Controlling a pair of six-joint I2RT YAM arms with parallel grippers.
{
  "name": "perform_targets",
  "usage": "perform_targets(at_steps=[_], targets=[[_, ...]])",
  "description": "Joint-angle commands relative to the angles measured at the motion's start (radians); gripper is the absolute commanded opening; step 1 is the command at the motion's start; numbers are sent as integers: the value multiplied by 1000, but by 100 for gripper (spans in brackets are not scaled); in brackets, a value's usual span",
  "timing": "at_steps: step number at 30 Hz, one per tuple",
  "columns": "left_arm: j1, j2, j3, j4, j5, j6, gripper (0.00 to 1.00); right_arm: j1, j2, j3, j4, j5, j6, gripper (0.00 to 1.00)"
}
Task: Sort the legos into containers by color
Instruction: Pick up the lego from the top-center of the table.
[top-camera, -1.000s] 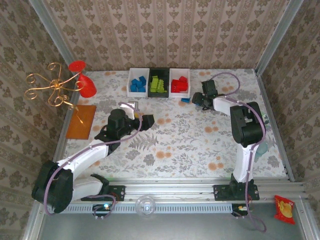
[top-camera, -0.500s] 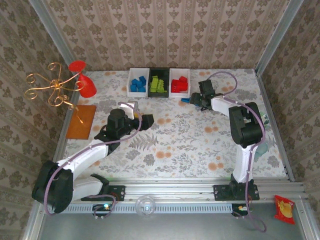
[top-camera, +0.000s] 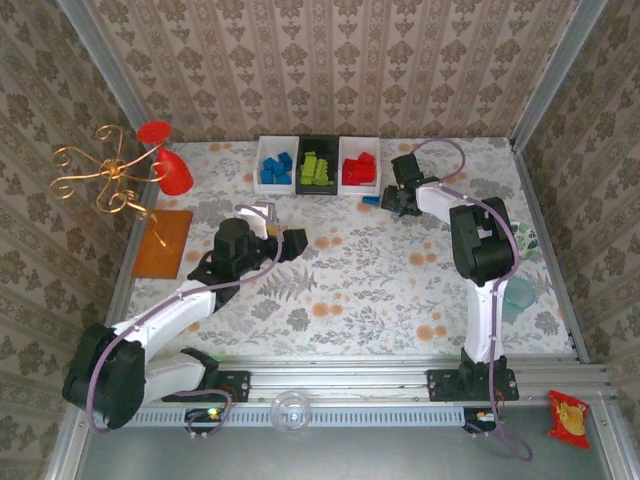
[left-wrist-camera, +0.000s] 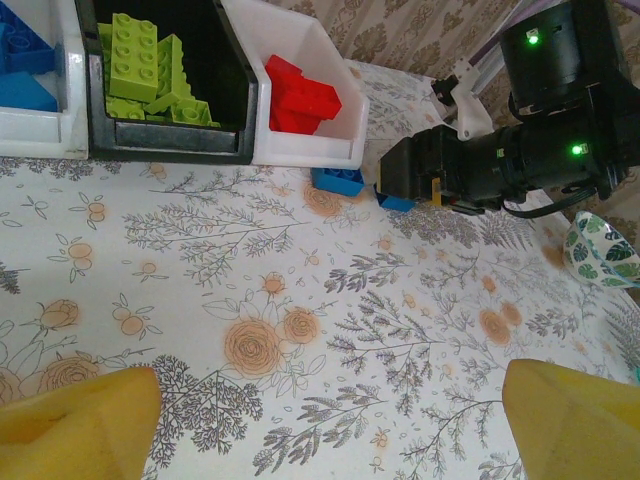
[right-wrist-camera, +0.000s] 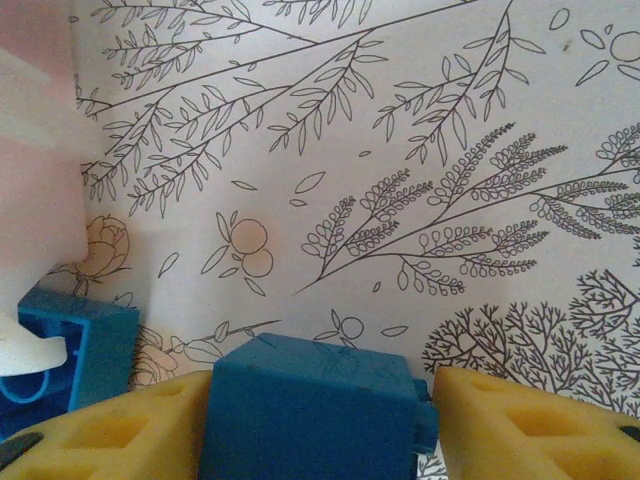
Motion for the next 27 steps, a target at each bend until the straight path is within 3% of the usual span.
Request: perform_targets(at_steps=[1, 9, 13, 19, 27], targets=[[10, -27, -14, -3, 7, 1, 90, -5, 25, 34, -66, 28, -7, 57], [18, -48, -26, -10, 7, 0, 90, -25, 41, 64, -79, -1, -37, 48], [26, -69, -35, -30, -2, 5, 90, -8, -73, -39, 44, -22, -65, 43], [98, -121, -59, -84, -69, 18, 90, 103, -227, -149, 245, -170, -49, 44], [202, -202, -81, -144, -89, -24, 90, 264, -91, 25, 419, -264, 17, 42]])
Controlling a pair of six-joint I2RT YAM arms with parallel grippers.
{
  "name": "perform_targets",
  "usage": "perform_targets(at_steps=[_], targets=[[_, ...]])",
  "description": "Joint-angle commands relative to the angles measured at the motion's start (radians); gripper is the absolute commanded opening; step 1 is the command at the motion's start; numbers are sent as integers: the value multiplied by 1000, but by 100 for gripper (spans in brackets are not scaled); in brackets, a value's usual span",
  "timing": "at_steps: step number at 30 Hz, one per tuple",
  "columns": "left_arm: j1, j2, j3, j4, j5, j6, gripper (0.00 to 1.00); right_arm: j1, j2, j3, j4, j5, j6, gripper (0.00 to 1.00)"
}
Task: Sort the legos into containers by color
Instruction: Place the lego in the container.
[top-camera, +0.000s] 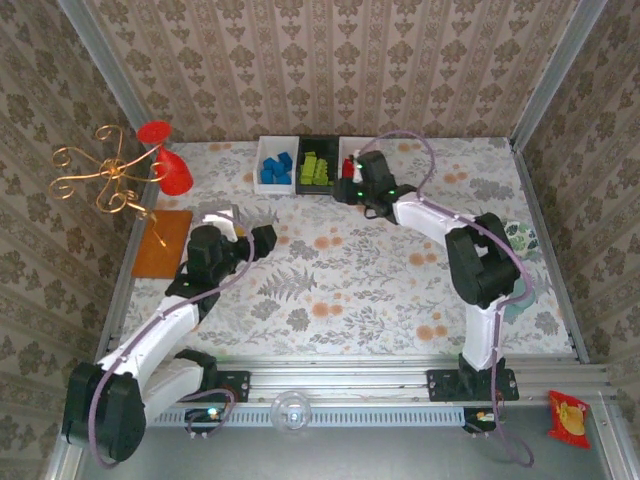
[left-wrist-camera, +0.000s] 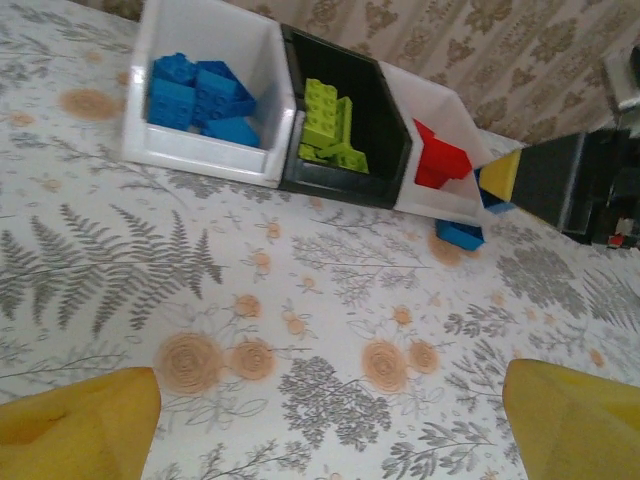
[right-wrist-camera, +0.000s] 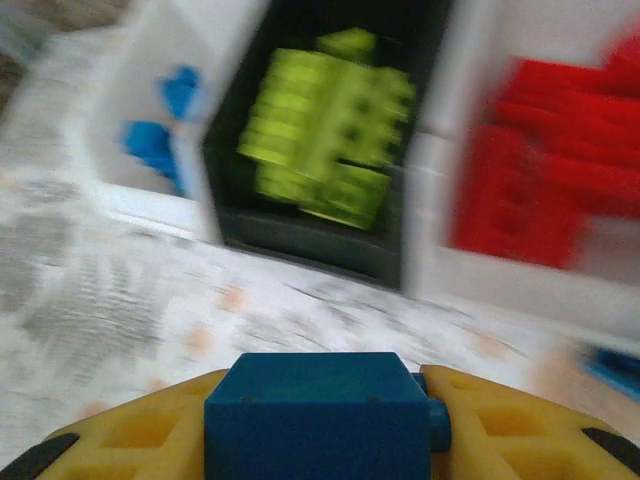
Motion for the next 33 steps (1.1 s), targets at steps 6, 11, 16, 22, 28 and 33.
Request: perform_targets(at_steps=[6, 11, 16, 22, 28, 33], targets=[[26, -39, 9, -63, 27, -25, 90, 78, 264, 327, 128, -56, 48, 42], [29, -69, 6, -76, 44, -30, 90, 85, 431, 534, 172, -56, 90, 43], [31, -93, 1, -86, 50, -28, 90, 85, 560, 747, 121, -34, 97, 43], [31, -97, -10, -82, 56, -30, 90, 83, 749, 1066, -7, -21, 87, 43], [33, -92, -10, -83, 62, -22, 90, 73, 842, 1204, 1, 0, 90, 48], [33, -82, -9, -75, 70, -21, 90, 61, 837, 1233, 6, -14, 91, 65]])
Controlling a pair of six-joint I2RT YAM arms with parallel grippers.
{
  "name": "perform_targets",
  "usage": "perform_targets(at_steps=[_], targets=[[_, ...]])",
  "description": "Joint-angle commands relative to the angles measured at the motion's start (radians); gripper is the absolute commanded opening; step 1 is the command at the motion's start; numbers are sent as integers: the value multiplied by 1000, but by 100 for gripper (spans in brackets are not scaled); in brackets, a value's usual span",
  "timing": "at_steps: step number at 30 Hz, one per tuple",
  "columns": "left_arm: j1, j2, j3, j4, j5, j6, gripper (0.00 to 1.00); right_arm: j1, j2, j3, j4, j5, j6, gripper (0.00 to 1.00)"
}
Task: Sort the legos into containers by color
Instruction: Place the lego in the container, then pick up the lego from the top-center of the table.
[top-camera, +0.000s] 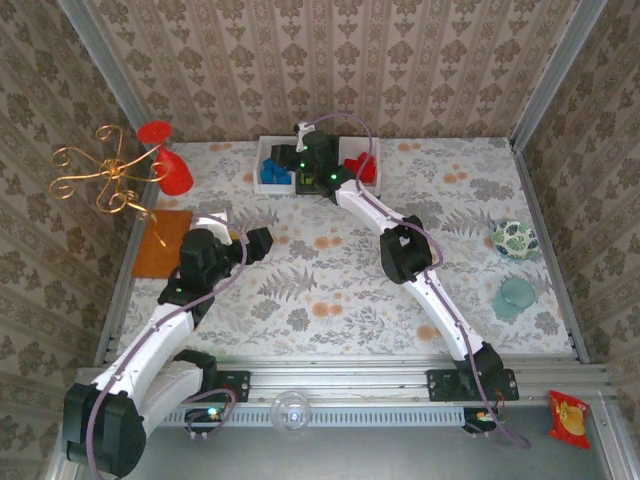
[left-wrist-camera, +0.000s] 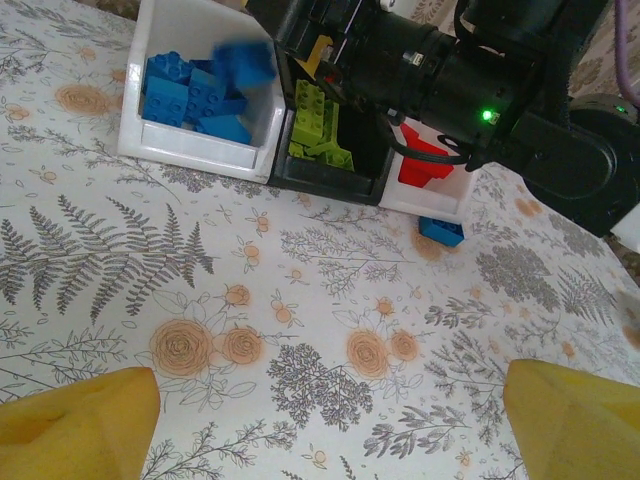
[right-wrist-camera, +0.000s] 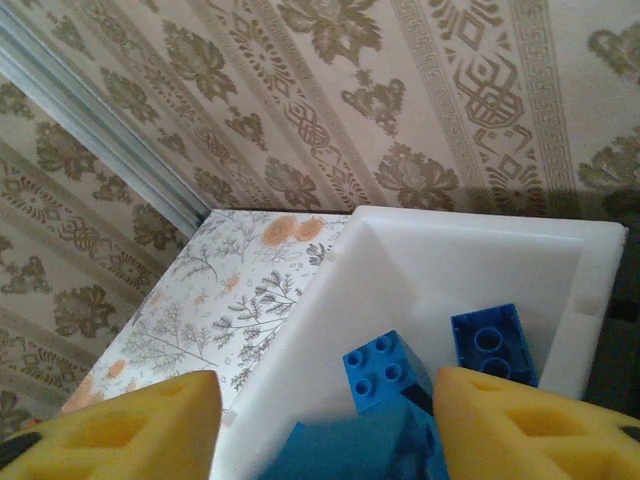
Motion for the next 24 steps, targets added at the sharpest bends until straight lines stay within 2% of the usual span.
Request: perform_targets(at_steps=[1, 7, 11, 13, 18, 21, 24], targets=[[11, 3, -10, 2, 21, -7, 90, -14, -2, 53, -6, 3, 0, 68], [11, 11, -13, 19, 34, -16, 90, -24, -70, 41, -61, -59, -10, 72], [11, 7, -12, 24, 48, -22, 90, -31, -176, -70, -112, -120, -24, 74], [11, 3, -15, 39, 57, -33, 90, -36, -259, -201, -117, -135, -45, 76], [-2, 21, -38, 160, 83, -79, 91, -51, -572, -679, -8, -87, -120, 78], [-33, 66, -28, 211, 81, -74, 92, -65, -740, -931, -16, 4, -156, 80], [-75, 133, -3, 246, 76, -60, 92, -68, -884, -1145, -68, 161, -185, 82]])
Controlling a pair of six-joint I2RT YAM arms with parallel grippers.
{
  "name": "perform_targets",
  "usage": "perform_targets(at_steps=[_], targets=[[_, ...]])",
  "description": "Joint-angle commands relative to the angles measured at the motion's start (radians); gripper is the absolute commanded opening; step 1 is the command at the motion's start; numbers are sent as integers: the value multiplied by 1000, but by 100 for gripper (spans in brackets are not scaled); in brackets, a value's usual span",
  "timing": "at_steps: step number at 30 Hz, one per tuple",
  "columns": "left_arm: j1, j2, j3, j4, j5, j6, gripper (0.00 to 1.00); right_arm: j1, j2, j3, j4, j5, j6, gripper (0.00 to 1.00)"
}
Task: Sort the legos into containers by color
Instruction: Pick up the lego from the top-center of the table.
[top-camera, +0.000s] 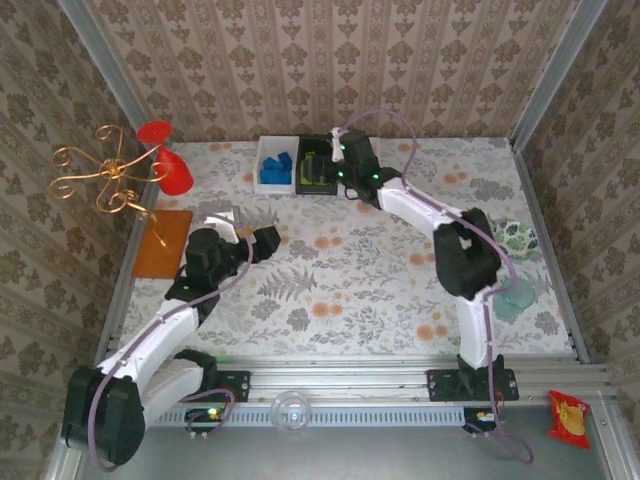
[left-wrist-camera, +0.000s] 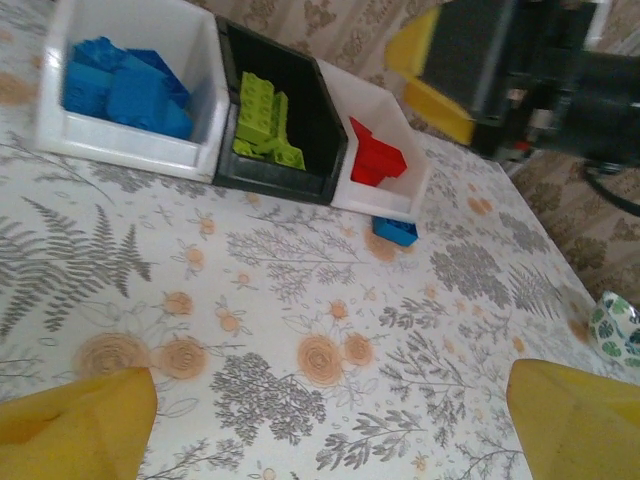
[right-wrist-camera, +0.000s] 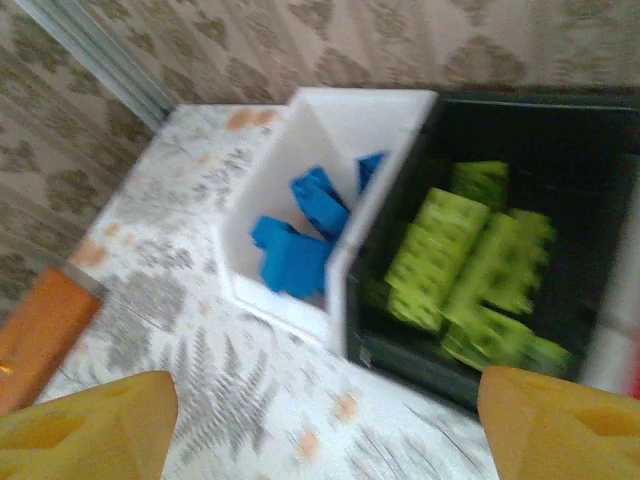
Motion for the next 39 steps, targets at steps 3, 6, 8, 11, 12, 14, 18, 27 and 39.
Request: perform_targets(at_steps=[3, 6, 8, 11, 12, 14, 18, 27, 39], targets=[[-57, 100, 47, 111, 18, -4, 92, -13, -180, -306, -68, 288, -59, 84], [-73, 139, 56, 135, 15, -7, 92, -28, -206, -406, -88, 336, -38, 86], [-77, 159, 64, 142, 17, -10, 92, -40, -184, -419, -90, 349, -45, 86], [-82, 169, 75, 140, 21, -11, 91, -55, -122, -370, -123, 343, -53, 86], [-84, 169, 75, 138, 17, -9, 91, -62, -100, -355, -121, 340, -54, 86], [-84, 165, 74, 132, 12, -11, 91, -78, -48, -301, -141, 326, -54, 86], [-85, 142, 62, 112, 0, -7, 91, -101, 33, -195, -201, 325, -43, 85], [-80, 102, 49, 80, -28, 10, 91, -114, 108, -96, -276, 330, -21, 85], [-81, 132, 54, 104, -9, 2, 91, -133, 191, 16, -311, 325, 24, 83]])
